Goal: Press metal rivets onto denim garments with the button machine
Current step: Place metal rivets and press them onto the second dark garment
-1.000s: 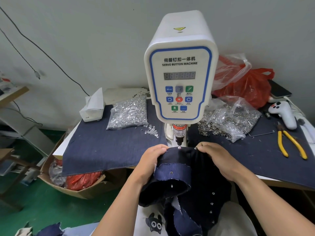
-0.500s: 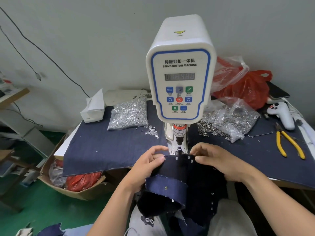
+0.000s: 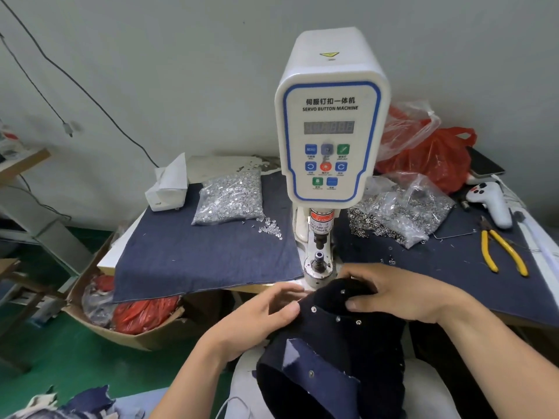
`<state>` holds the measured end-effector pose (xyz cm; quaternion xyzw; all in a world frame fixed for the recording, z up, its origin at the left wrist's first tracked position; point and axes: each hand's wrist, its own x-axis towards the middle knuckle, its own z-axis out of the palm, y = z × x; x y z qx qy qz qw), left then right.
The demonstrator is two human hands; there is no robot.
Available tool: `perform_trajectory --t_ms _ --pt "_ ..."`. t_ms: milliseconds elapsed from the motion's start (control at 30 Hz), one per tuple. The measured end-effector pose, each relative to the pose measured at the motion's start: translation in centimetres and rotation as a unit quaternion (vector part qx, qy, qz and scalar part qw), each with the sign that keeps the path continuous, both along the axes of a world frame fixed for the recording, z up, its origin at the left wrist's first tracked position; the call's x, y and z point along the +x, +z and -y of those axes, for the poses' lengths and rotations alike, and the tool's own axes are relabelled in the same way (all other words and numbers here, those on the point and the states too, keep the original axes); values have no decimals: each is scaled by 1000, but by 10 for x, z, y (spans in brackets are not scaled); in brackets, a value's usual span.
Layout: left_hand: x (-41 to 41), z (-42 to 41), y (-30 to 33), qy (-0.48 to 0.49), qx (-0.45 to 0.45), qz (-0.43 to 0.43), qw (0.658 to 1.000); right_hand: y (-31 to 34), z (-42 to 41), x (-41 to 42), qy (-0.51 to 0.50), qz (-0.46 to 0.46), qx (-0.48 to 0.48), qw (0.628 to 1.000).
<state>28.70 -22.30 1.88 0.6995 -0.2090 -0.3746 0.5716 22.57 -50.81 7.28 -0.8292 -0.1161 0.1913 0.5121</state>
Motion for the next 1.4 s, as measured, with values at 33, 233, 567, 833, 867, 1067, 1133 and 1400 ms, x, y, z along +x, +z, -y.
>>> perform_trajectory --t_ms 33,233,567,833,867,1067,1133,1400 --pt "-3 2 1 -8 35 -65 997 -2 3 -1 -9 3 29 1000" --pt "-10 13 6 26 -50 -160 986 -5 5 -3 -63 -22 140 988" --pt "1 9 20 54 -107 -32 992 -12 2 -12 6 -93 85 992" --pt "-20 28 15 -17 56 150 987 -22 -8 -9 -64 -152 437 884" --pt "-22 33 15 -14 44 148 988 -20 -13 -7 -66 -146 447 880" --pt "-15 35 16 97 -77 20 992 -11 -28 -5 -263 -70 242 931" --pt "-12 35 15 117 -56 36 991 -12 -31 -16 -329 -89 214 915" --pt "-15 49 20 98 -68 13 993 -12 -48 -47 -271 -63 94 956"
